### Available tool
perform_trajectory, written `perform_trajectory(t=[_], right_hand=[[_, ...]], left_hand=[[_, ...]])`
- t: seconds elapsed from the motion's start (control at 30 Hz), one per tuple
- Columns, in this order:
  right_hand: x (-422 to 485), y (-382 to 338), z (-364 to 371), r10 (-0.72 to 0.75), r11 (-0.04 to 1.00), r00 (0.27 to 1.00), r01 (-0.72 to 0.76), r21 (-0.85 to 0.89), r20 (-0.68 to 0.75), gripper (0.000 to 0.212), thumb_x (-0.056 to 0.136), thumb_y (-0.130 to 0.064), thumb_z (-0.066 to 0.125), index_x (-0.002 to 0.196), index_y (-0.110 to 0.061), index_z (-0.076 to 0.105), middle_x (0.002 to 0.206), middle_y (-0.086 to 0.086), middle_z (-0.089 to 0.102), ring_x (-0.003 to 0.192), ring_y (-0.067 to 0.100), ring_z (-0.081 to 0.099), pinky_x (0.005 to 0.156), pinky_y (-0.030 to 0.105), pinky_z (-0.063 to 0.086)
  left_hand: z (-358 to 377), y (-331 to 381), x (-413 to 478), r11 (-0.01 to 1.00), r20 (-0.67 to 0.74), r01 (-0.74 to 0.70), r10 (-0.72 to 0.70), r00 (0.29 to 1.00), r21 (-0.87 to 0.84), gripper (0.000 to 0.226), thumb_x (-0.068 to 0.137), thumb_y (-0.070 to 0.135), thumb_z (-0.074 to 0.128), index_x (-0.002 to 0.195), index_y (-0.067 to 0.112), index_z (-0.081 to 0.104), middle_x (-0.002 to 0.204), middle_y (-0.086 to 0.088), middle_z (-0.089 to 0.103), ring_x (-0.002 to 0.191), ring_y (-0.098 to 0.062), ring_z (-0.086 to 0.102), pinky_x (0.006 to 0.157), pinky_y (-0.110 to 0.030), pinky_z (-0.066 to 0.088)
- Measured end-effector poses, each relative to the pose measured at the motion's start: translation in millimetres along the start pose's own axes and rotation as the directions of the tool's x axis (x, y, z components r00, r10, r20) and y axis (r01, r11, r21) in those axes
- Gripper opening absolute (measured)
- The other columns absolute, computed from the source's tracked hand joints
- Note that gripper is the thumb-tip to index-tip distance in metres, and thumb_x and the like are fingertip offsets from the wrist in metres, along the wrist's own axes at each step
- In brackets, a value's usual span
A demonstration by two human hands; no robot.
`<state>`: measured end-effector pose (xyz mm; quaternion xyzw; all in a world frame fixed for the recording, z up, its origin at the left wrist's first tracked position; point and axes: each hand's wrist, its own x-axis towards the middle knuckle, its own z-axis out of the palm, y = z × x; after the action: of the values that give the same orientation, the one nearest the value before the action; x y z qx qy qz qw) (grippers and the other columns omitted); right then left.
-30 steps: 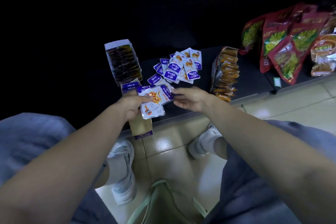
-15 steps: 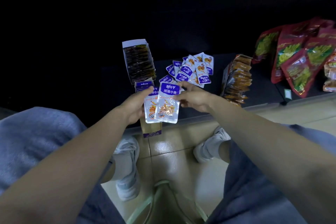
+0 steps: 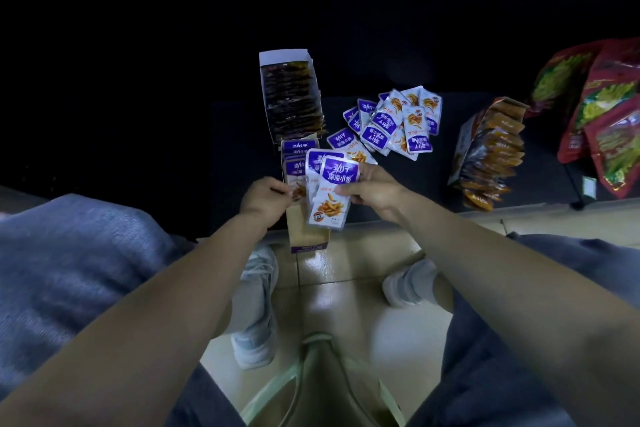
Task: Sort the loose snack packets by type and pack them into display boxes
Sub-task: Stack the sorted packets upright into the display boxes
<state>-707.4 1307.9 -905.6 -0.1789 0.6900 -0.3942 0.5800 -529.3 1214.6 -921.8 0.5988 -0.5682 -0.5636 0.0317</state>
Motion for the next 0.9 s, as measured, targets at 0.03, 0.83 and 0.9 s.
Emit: perform_trajectory(t=[0.03,0.83,0.9], right_hand=[[2,-1,0,-0.001,1.0,1.0,0.001,0.008,0.003,0.029,0.084,0.004,0.066,0.107,-0.011,0.059,0.101,0.004,0.07,0.088,0.011,0.066,0.057,0.014,0.049],[50,15,49,-0.314,0.921,0.888,0.198,-0.335,-0.336,0.039,0.08,0.003,0.068,0.108,-0.011,0.045,0.081,-0.007,0.049,0.068,0.004,0.052,0.07,0.022,0.048],[48,13,50,-0.327,0.919,0.897,0.228,-0.322,-0.298,0.035,0.081,0.005,0.066,0.103,-0.013,0.045,0.082,-0.007,0.051,0.07,0.006,0.053,0.066,0.019,0.049]], left_hand=[[-2,-3,4,0.999,-0.034,0.007,-0.006,0.999,0.039,0.017,0.082,0.013,0.067,0.094,0.021,0.057,0.106,-0.012,0.066,0.091,-0.024,0.063,0.083,-0.036,0.054],[9,-21,19,0.96,0.048,-0.003,-0.011,0.999,0.279,0.042,0.077,0.013,0.076,0.107,0.021,0.047,0.099,-0.006,0.067,0.09,-0.022,0.066,0.084,-0.042,0.056],[8,-19,15,0.953,0.039,-0.02,0.009,0.999,0.301,0.041,0.079,0.018,0.076,0.111,0.018,0.05,0.1,-0.005,0.068,0.09,-0.021,0.066,0.083,-0.04,0.055]])
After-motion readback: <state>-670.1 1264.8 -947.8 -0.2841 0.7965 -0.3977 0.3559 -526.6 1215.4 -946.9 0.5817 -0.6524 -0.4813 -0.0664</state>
